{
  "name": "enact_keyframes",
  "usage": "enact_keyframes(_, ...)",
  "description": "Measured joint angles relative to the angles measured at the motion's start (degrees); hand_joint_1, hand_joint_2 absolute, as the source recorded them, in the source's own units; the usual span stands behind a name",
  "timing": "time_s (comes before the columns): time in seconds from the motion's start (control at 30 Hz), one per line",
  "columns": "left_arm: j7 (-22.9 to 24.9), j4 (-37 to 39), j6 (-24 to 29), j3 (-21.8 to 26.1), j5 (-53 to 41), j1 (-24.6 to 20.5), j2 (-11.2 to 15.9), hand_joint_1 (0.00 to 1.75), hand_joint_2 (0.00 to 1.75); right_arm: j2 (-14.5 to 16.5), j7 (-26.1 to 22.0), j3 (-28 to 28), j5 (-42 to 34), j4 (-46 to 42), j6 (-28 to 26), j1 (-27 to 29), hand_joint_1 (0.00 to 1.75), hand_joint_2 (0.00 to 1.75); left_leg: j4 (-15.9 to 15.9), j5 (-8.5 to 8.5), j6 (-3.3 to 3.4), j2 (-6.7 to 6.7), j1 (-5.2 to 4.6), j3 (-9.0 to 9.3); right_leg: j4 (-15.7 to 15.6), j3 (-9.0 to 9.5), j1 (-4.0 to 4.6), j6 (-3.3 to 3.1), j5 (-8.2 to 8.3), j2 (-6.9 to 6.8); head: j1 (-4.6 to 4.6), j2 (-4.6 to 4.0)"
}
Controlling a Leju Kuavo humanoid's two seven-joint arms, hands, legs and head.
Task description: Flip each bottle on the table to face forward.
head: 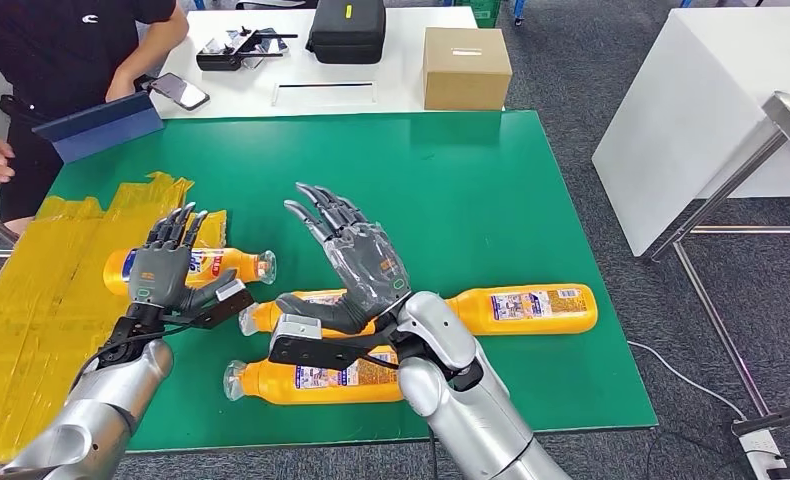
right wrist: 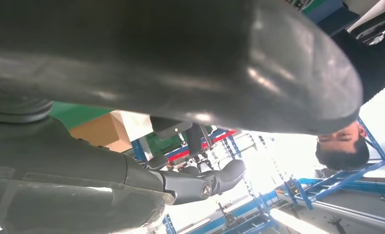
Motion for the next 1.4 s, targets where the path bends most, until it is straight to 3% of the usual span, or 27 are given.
enact_keyframes(0.1, -5.1, -2.1, -0.1, 2.6, 5.2, 0.9, -0.2, 0.0, 0.0, 0.0, -0.6, 0.0, 0.0, 0.0, 0.5, 0.1, 0.0, 0.0, 0.0, 0.0, 0.0, 0.04, 0.01, -0.01, 0.0, 0.06, 0.0, 0.0, 0.0, 0.0, 0.0, 0.0)
enact_keyframes(0.2, -15.5, -4.9, -5.2, 7.9, 24.8, 2.1, -0.6, 0.0, 0.0, 0.0, -1.2, 0.0, 0.4, 0.0, 1.1, 0.8, 0.0, 0.0, 0.0, 0.0, 0.0, 0.08, 0.01, -0.01, 0.1, 0.12, 0.01, 0.0, 0.0, 0.06, 0.01, 0.0)
enact_keyframes(0.27, -19.1, -9.3, -15.2, 12.1, 43.1, 4.1, -1.0, 0.0, 0.0, -0.2, -1.6, 0.0, 1.0, -0.5, 1.4, 2.1, 0.0, 0.87, 0.0, -0.01, 0.0, 0.16, 0.01, 0.01, 0.1, 0.11, 0.01, 0.0, -0.01, 0.16, 0.0, 0.0)
enact_keyframes(0.33, -19.4, -16.6, -28.0, 16.1, 60.2, 7.7, -1.7, 0.0, 0.0, -0.7, -2.1, 0.3, 1.7, -2.0, 1.6, 4.3, 0.0, 1.75, 0.0, -0.04, -0.02, 0.22, 0.01, 0.02, 0.0, 0.01, 0.0, -0.02, -0.02, 0.23, 0.0, 0.0)
enact_keyframes(0.4, -19.4, -25.0, -38.2, 19.7, 73.4, 12.3, -2.6, 0.0, 0.0, -1.6, -2.8, 0.6, 2.2, -4.3, 1.5, 7.2, 0.0, 1.75, 0.0, -0.1, -0.08, 0.22, 0.0, 0.01, 0.0, -0.1, 0.0, -0.03, -0.05, 0.25, 0.01, 0.0)
enact_keyframes(0.5, -19.4, -37.1, -45.3, 23.5, 84.4, 19.8, -4.3, 0.0, 0.0, -3.4, -3.6, 1.1, 2.7, -8.1, 1.5, 11.7, 0.0, 1.75, 0.0, -0.22, -0.16, 0.2, -0.02, -0.02, 0.0, -0.16, -0.01, -0.04, -0.09, 0.24, -0.01, 0.0)
enact_keyframes(0.6, -19.4, -46.3, -47.4, 25.0, 88.3, 25.8, -6.2, 0.0, 0.0, -4.9, -3.8, 1.4, 4.0, -10.8, 1.7, 14.9, 0.0, 1.75, 0.0, -0.24, -0.17, 0.09, -0.03, -0.09, 0.0, -0.21, -0.06, -0.06, -0.11, 0.2, 0.01, 0.0)
enact_keyframes(0.77, -19.5, -57.5, -45.5, 24.3, 86.6, 33.0, -8.9, 0.0, 0.0, -6.1, -1.9, 1.2, 7.9, -14.7, 3.0, 20.1, 0.0, 1.75, 0.0, -0.24, -0.16, 0.0, -0.04, -0.01, -0.1, -0.33, -0.13, -0.06, -0.12, 0.12, 0.01, 0.0)
enact_keyframes(1.03, -19.5, -57.8, -43.6, 21.1, 85.4, 31.6, -9.3, 0.0, 0.0, -6.4, 2.8, -0.2, 14.4, -19.0, 7.1, 26.1, 0.0, 1.75, -0.1, -0.11, -0.2, -0.17, 0.03, 0.07, 0.0, -0.05, -0.08, -0.08, -0.06, -0.04, -0.01, 0.0)
enact_keyframes(1.4, -19.5, -56.8, -43.6, 20.6, 85.1, 30.6, -9.3, 0.0, 0.0, -6.4, 4.7, -0.9, 16.6, -19.0, 7.2, 27.0, 0.0, 1.75, 0.0, -0.09, -0.2, -0.16, 0.03, 0.09, 0.0, -0.01, -0.08, -0.08, -0.05, -0.05, -0.01, 0.0)
